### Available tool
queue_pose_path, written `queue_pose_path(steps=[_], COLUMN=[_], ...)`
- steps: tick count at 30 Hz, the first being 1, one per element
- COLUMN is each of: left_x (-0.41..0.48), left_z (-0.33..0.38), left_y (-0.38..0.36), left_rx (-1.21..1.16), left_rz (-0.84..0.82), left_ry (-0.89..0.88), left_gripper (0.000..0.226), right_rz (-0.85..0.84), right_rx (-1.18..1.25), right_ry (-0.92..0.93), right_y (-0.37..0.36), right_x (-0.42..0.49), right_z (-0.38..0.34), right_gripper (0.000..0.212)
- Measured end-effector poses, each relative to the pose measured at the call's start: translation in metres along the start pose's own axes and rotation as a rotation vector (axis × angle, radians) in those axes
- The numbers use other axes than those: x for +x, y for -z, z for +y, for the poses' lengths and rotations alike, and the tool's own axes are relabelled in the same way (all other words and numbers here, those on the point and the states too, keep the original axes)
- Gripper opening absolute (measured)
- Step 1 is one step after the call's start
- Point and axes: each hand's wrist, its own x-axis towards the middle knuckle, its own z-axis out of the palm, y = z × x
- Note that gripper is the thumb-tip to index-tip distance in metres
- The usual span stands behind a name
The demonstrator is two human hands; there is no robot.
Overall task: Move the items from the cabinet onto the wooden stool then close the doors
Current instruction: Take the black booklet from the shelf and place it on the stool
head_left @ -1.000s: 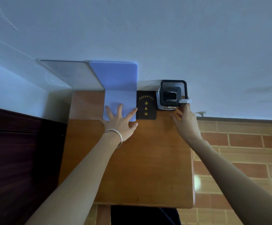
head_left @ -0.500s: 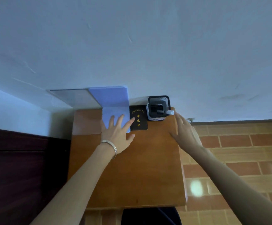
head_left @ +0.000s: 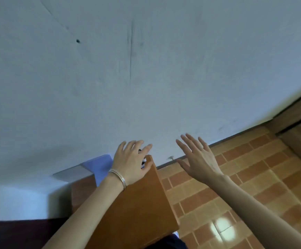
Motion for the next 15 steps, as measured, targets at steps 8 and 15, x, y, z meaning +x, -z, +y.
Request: queue_pose_path(steps=[8,15], left_x=[0.1,0.136], left_z=[0.111,0.284], left_y=[0.136,0.214], left_rx=[0.0,-0.053], left_rz=[0.301,0.472], left_ry=[-0.405,-0.739], left_gripper=[0.055,0.055], right_rz=[0.185,0.383], right_rx=[-0.12,-0.209], right_ry=[-0.292,-0.576], right_y=[0.148,0.244], right_x=[-0.09,-0.233], right_z=[0.102,0.173], right_gripper=[0.061,0.059])
